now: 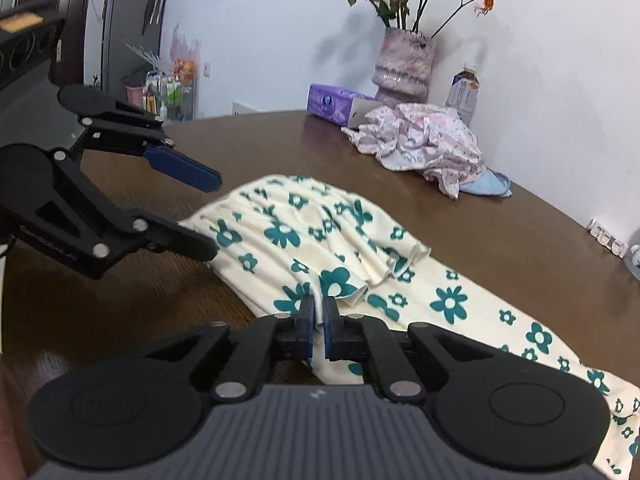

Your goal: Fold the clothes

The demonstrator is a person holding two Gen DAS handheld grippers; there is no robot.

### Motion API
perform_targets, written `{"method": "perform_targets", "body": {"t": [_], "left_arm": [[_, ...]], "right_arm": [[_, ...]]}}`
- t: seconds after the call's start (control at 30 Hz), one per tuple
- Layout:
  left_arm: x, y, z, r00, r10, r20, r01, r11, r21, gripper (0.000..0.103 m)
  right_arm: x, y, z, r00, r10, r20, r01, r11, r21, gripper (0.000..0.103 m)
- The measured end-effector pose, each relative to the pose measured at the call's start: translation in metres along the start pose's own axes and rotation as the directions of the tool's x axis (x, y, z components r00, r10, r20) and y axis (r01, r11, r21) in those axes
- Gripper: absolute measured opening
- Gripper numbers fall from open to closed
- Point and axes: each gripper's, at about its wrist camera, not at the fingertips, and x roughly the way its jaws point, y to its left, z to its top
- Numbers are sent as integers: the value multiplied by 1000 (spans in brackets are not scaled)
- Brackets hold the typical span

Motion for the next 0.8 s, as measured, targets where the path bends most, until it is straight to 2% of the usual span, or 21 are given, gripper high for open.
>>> {"method": "perform_targets", "body": {"t": [0.17, 0.3, 0.4, 0.53, 0.6, 0.7, 0.8], "left_arm": [[8, 1, -2, 1000, 8, -24, -7, 1000, 14, 21], [12, 2, -1, 999, 2, -39, -2, 1000, 9, 20], [12, 2, -1, 999, 3, -41, -3, 1000, 9, 20], [12, 3, -2, 999, 1, -38, -1, 1000, -2, 20], [12, 3, -3, 999, -1, -34, 1, 1000, -6, 20], [5, 2, 2, 1000, 7, -11, -7, 1000, -24, 23], [-7, -5, 11, 999, -12, 48, 12, 1000, 2, 23]], "right_arm": [[0, 0, -4, 1000, -8, 10, 8, 1000, 20, 6], [-15, -6, 0, 998, -1, 67, -2, 999, 51, 27], [-22, -1, 7, 995, 10, 104, -11, 1000, 11, 27], [-3, 7, 13, 997, 33, 65, -30, 998, -50, 25], [10, 9, 10, 1000, 25, 19, -24, 997, -69, 13], [14, 5, 6, 999, 42, 15, -42, 998, -43, 11], [13, -1, 3, 998, 65, 18, -65, 998, -11, 11]]}}
